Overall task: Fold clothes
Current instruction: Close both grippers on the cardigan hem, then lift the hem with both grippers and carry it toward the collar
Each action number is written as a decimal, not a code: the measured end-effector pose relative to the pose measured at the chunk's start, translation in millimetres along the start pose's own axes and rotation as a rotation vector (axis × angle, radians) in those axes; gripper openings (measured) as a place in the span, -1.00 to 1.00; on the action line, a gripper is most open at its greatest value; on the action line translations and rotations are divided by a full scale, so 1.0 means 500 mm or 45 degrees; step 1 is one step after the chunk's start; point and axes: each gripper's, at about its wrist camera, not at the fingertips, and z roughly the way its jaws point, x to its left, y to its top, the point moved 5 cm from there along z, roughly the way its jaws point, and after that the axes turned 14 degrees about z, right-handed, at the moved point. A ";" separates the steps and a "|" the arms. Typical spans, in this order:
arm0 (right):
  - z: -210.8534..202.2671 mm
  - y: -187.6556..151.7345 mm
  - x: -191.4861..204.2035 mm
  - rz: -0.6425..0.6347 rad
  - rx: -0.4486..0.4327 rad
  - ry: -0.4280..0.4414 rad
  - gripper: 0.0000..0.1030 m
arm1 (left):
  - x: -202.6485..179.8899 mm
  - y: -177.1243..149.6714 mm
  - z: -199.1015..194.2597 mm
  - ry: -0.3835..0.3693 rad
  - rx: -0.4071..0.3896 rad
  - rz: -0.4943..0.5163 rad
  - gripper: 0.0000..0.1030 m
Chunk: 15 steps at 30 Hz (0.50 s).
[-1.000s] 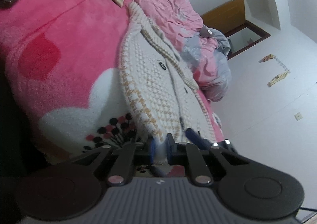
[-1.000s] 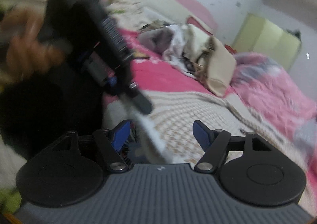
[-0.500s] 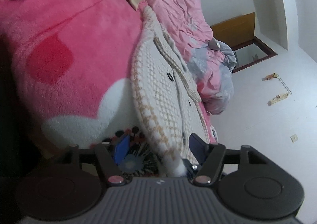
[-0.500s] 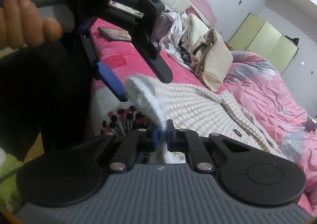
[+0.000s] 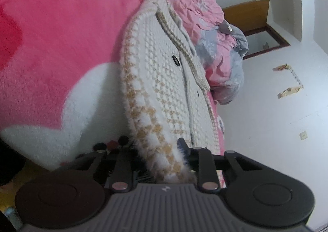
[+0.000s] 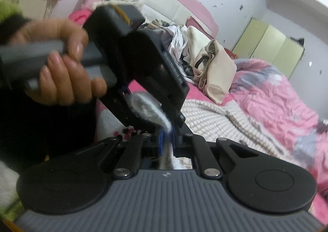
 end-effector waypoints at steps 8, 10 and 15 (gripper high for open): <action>-0.102 -0.061 -0.201 0.599 -0.006 -0.203 -0.10 | -0.017 0.001 0.004 0.077 0.046 0.136 -0.65; -0.145 -0.089 -0.282 0.809 -0.048 -0.304 -0.07 | -0.024 0.000 0.003 0.101 0.053 0.178 -0.65; -0.260 -0.181 -0.457 1.275 -0.158 -0.582 -0.02 | -0.039 -0.002 0.003 0.157 0.064 0.260 -0.65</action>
